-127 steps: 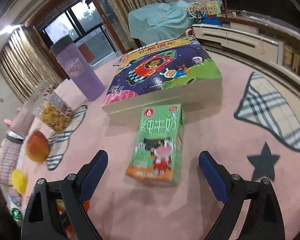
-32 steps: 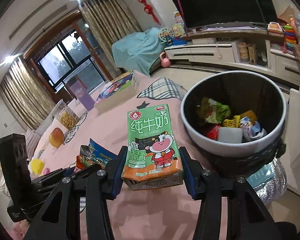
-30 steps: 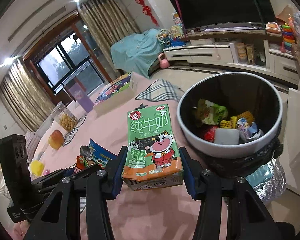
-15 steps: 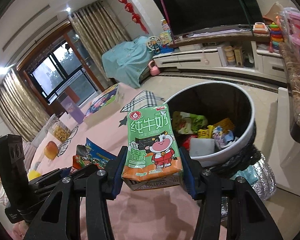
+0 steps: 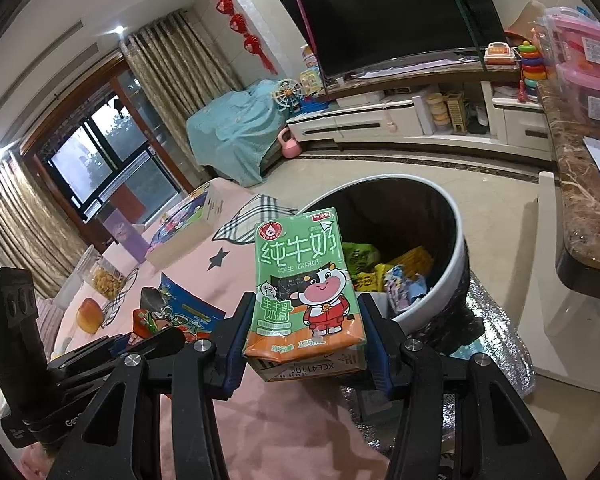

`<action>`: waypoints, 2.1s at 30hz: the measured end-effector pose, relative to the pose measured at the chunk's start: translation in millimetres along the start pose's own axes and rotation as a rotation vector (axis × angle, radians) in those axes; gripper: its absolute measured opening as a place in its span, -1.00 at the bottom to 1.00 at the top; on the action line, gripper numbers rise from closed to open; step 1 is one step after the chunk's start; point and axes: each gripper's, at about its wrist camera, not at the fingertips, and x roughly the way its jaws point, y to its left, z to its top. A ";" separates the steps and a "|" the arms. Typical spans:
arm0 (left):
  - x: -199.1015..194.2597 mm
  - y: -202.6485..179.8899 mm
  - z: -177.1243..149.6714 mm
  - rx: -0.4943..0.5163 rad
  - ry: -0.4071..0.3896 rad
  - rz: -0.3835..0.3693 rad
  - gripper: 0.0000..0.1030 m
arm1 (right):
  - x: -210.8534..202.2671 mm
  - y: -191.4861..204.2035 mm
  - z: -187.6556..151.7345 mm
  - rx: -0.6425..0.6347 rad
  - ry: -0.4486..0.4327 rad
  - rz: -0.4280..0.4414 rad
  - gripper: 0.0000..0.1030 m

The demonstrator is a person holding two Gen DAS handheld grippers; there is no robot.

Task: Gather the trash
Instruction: 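Carry the chip bag and milk carton over the bin and lower them in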

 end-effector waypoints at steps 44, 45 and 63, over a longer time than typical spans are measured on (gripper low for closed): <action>60.3 -38.6 54.1 0.066 0.020 -0.002 -0.47 | 22.9 -33.9 39.9 0.031 0.008 -0.055 -0.01; 60.9 -38.5 54.5 0.065 0.020 -0.001 -0.47 | 23.3 -34.5 40.9 0.030 0.008 -0.056 -0.01; 85.3 -47.6 59.3 0.085 0.052 0.013 -0.47 | 31.7 -43.2 46.3 0.038 0.025 -0.078 -0.01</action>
